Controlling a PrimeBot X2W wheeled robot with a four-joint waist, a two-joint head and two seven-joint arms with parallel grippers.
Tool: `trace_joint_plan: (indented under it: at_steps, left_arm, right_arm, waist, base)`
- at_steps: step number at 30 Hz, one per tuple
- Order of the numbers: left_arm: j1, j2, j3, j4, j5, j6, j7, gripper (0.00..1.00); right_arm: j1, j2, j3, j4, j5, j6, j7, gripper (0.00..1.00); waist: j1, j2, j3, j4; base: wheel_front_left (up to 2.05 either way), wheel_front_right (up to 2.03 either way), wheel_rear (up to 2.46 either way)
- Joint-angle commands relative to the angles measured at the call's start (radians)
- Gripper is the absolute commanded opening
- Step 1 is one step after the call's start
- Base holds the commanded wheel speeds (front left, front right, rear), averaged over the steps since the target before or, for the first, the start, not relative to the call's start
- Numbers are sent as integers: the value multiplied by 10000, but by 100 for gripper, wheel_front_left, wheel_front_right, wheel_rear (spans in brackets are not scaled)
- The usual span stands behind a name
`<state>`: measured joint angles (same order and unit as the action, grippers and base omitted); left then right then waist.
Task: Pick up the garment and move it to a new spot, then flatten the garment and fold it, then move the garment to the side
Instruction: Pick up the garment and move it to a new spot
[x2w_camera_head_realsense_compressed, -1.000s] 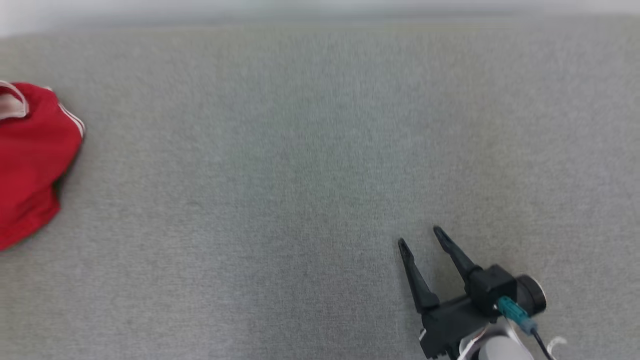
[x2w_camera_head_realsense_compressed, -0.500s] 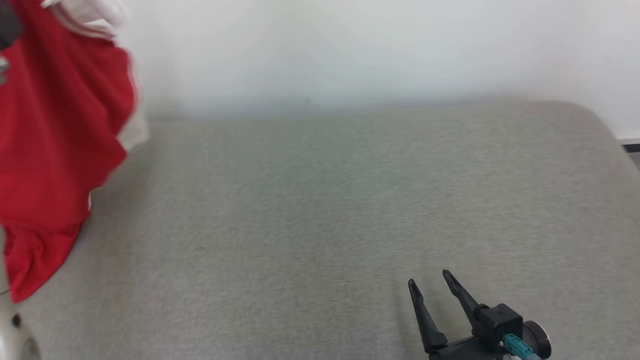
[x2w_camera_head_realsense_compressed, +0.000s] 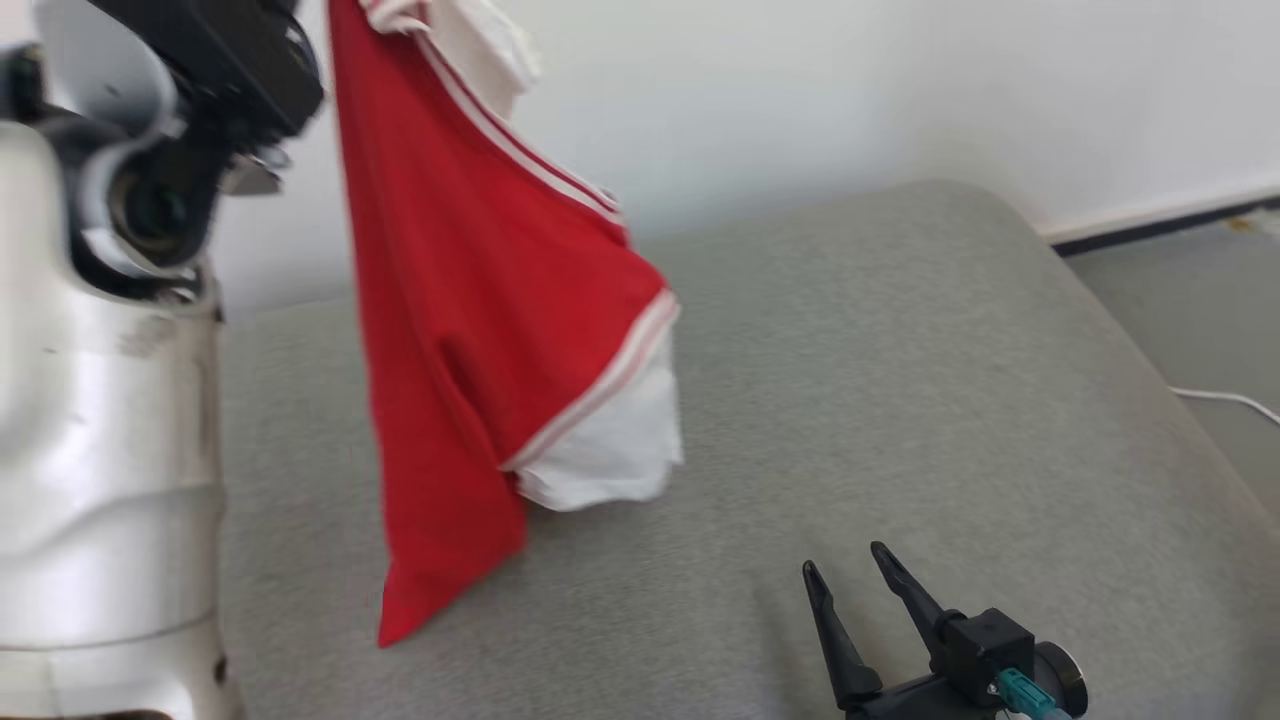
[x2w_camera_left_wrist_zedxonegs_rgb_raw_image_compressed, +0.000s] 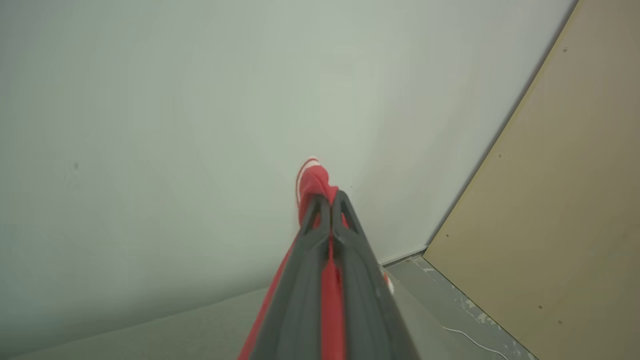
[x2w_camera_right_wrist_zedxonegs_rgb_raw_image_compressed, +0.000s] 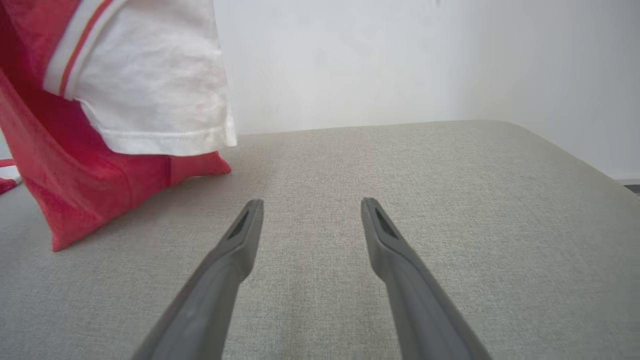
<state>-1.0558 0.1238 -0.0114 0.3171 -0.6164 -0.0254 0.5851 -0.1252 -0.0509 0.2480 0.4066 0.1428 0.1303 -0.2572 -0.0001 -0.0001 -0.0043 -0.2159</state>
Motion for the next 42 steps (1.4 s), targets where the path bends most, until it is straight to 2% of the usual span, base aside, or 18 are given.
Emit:
trace_joint_plan:
  at_steps: [1,9,11,17,18,19,23,24,26,29,32,37,42]
  left_arm:
    - [333,-126,-52,78,-101,-55,-154,0]
    - [2146,-647,-397,1174,-646,-93,-1466,0]
    - [2709,-694,-466,1666,-1075,-95,-1917,0]
    - [4011,-726,-1987,3107,-1798,-43,-3341,0]
    - [4144,-718,-2305,3293,-1905,1,-3585,40]
    - [4221,-721,-2620,3440,-1920,22,-3834,100]
    - [4381,-723,-3612,3737,-1928,21,-4982,100]
    - [4381,-723,-3612,3737,-1928,21,-4982,100]
    - [4434,-719,-3916,3734,-1827,38,-5629,100]
    - [4635,-686,-4254,3587,-1285,4,-6689,100]
    - [5048,-397,-4456,3195,-768,-57,-7722,100]
    - [6385,251,-4252,1933,-91,23,-8452,100]
    - [8305,669,-2981,-229,637,456,-8500,100]
  right_arm:
    - [-88,7,46,-3,114,9,-54,100]
    - [-189,9,135,39,150,9,-49,100]
    - [-176,7,168,48,155,9,-49,100]
    - [-183,8,231,66,92,9,55,100]
    - [-185,7,220,66,72,9,64,100]
    - [-178,7,194,52,48,9,78,100]
    - [-72,9,84,-11,-38,9,155,100]
    - [-72,9,84,-11,-38,9,155,100]
    - [19,7,17,-42,-63,9,159,100]
    - [123,5,-105,-93,-108,9,222,100]
    - [310,-1,-305,-175,-148,9,245,100]
    - [585,-104,-752,-426,-236,9,331,100]
    - [897,-177,-1273,-840,-369,9,468,100]
  waist:
    - [1,1,171,-686]
    - [1,1,430,-1232]
    - [1,1,441,-1309]
    - [1,1,431,-1327]
    - [1,1,412,-1301]
    - [1,1,401,-1255]
    - [1,1,290,-1007]
    - [1,1,290,-1007]
    - [1,1,206,-837]
    - [1,1,61,-585]
    - [1,1,-93,-302]
    - [1,1,-356,247]
    - [1,1,-571,814]
  base:
    - [0,0,0]
    - [0,0,0]
    - [0,0,0]
    - [0,0,0]
    - [0,0,0]
    - [0,0,0]
    - [0,0,0]
    - [0,0,0]
    - [0,0,0]
    - [0,0,0]
    - [0,0,0]
    - [0,0,0]
    - [0,0,0]
